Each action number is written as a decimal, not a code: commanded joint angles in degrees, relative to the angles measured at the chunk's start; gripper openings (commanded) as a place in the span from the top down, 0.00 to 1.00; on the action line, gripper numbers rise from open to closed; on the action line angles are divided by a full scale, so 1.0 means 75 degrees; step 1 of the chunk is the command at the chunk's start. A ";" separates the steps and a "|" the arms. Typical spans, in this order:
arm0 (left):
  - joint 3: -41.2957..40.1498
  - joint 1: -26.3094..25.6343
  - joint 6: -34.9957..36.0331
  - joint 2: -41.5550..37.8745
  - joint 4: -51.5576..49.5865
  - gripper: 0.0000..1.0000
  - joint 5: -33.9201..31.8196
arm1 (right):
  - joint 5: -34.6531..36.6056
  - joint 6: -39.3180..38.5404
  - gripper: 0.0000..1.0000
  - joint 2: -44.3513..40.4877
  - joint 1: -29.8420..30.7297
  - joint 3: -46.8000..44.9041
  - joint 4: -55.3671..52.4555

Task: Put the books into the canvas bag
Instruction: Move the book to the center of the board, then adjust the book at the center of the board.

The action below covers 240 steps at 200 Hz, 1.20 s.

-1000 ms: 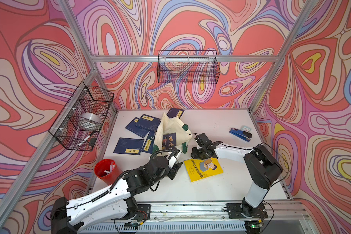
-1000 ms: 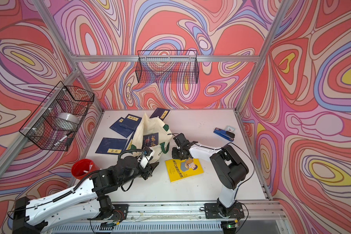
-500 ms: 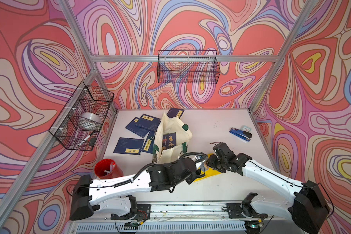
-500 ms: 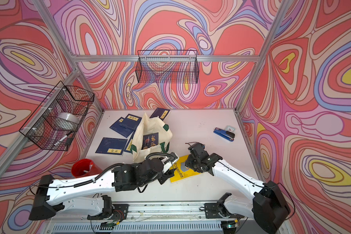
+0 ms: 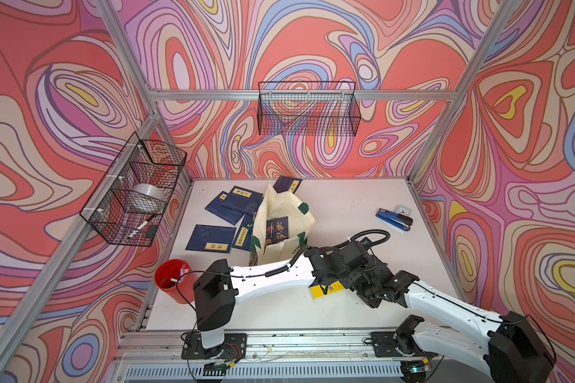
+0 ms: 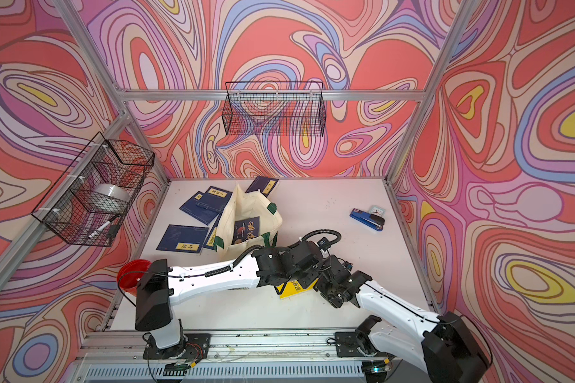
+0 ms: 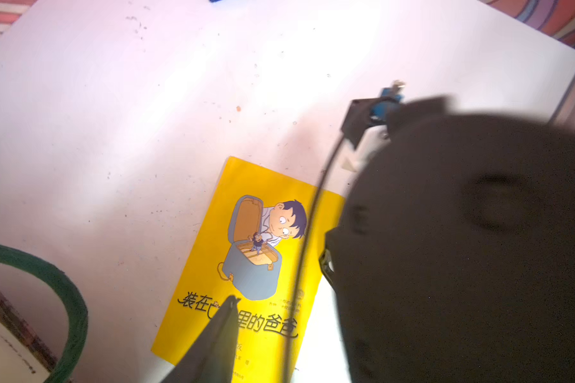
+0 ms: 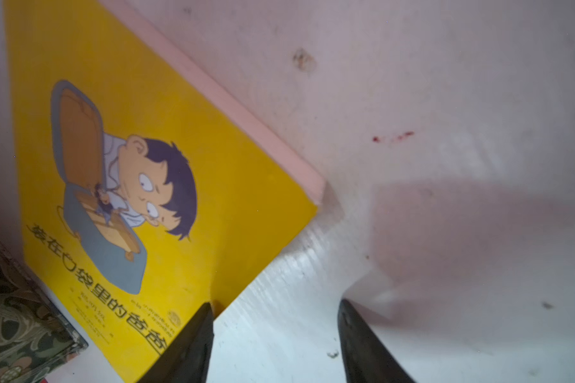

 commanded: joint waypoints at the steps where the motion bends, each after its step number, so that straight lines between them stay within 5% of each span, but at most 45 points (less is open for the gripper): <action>1: 0.0054 0.0290 -0.0269 0.0108 -0.0313 0.47 0.0626 | 0.0292 0.0406 0.42 -0.0066 -0.0079 -0.0224 0.0082; 37: -0.0263 0.0909 -0.0285 0.0203 0.0243 0.46 0.1461 | -0.0189 -0.0339 0.54 0.0317 -0.0861 -0.0047 0.0484; 65: 0.0744 0.1378 -0.0101 0.1288 -0.0516 0.45 0.1388 | -0.0587 -0.0629 0.61 0.0721 -0.1072 0.0151 0.0702; 95: 0.1665 0.1699 -0.0019 0.2456 -0.1027 0.42 0.1402 | -0.0931 -0.0413 0.46 0.0679 -0.1066 -0.0062 0.0891; 136: 0.2003 0.1971 -0.0030 0.3236 -0.1097 0.40 0.1623 | -0.0995 -0.0036 0.43 0.0116 -0.0833 -0.0202 0.0791; 196: 0.1162 0.2094 -0.0841 0.2791 -0.0672 0.41 0.3236 | -0.1283 -0.0578 0.58 0.1700 -0.0824 0.0188 0.1841; 240: -0.0013 0.2095 -0.2236 0.1834 0.0206 0.43 0.4401 | -0.1315 -0.2507 0.57 0.2524 -0.2379 0.1141 0.1253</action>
